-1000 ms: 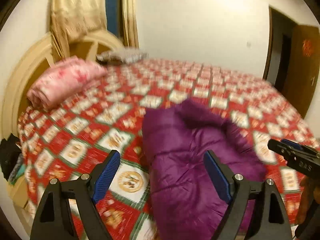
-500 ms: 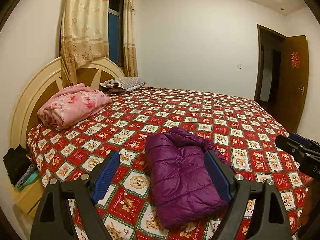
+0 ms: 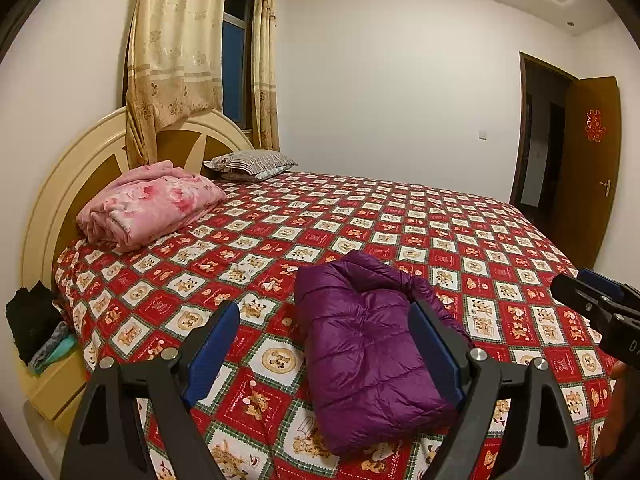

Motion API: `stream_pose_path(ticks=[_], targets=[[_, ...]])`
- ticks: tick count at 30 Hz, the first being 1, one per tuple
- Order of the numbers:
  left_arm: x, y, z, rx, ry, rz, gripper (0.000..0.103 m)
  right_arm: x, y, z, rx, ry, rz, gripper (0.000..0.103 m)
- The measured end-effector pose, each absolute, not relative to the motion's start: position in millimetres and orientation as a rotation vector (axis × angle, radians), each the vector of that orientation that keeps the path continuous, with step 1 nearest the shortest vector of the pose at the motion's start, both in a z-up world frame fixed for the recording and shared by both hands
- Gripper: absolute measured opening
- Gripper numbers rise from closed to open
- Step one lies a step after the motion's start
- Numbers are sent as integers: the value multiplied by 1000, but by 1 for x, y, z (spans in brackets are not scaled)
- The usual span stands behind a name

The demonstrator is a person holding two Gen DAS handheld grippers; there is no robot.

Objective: Fold large clothes

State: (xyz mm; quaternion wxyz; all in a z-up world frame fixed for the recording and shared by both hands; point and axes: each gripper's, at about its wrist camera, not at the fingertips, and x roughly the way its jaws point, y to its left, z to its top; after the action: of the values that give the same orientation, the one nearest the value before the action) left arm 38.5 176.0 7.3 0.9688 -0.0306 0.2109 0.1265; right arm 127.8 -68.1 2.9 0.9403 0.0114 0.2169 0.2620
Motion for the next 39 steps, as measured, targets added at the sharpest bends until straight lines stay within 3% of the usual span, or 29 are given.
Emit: stream_pose_path(ticks=[39], targets=[[42,175,-3,-51,452,249,86,129,-65,-1,36,459,537,84]])
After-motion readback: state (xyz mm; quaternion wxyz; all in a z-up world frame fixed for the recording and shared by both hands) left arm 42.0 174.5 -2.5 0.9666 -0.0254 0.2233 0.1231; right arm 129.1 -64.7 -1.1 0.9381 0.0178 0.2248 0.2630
